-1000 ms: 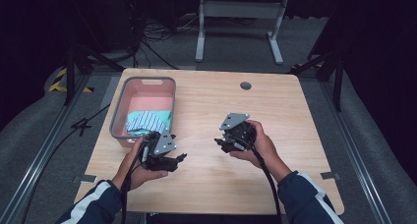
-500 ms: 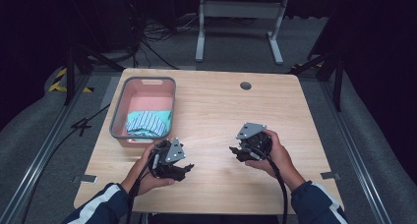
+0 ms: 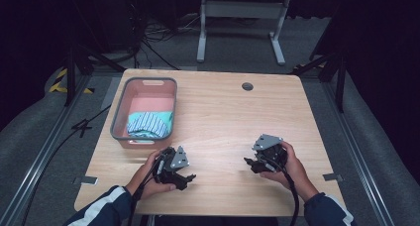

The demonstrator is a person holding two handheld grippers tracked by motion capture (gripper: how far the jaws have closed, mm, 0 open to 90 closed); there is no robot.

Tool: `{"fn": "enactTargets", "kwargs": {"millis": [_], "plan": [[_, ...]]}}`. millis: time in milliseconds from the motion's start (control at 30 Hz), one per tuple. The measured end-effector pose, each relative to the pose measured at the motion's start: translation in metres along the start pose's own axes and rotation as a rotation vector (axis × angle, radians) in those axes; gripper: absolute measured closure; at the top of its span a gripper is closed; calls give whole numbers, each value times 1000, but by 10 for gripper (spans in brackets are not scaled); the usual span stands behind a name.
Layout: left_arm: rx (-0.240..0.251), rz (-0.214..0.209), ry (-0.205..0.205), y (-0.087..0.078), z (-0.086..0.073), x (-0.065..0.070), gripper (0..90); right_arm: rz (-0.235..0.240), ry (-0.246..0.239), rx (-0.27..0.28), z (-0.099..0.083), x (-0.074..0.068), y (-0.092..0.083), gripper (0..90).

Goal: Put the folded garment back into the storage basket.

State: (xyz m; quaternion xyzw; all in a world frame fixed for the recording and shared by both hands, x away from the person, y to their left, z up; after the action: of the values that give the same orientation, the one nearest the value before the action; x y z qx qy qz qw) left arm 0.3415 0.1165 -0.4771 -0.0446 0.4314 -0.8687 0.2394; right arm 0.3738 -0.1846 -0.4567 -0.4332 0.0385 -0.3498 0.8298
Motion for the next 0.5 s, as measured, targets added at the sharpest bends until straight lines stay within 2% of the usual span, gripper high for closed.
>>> {"fn": "enactTargets", "kwargs": {"millis": [33, 167, 300, 367, 433, 500], "plan": [[1, -11, -11, 2, -1, 1, 188, 4, 9, 0, -4, 1, 0, 283], [-15, -17, -2, 6, -5, 2, 187, 8, 46, 12, -21, 5, -2, 272], [2, -27, -36, 7, -9, 2, 186, 16, 85, 5, -40, 10, -5, 292], [-2, -42, -69, 10, -11, 3, 184, 17, 111, 10, -52, 13, -8, 291], [-8, -60, -69, 11, -14, 3, 182, 23, 139, 12, -63, 16, -9, 286], [-9, -64, -70, 12, -16, 3, 178, 23, 143, 13, -69, 17, -11, 284]]}}
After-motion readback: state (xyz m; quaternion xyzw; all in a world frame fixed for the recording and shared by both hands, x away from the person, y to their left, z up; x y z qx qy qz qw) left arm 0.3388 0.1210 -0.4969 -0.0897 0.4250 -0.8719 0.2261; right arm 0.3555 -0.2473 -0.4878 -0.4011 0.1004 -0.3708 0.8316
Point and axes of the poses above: each handheld gripper's, and its own axes: y roughly forward along the jaws, z roughly out of its top, x roughly to its right, the point moved 3 cm from there along y, roughly forward along the jaws
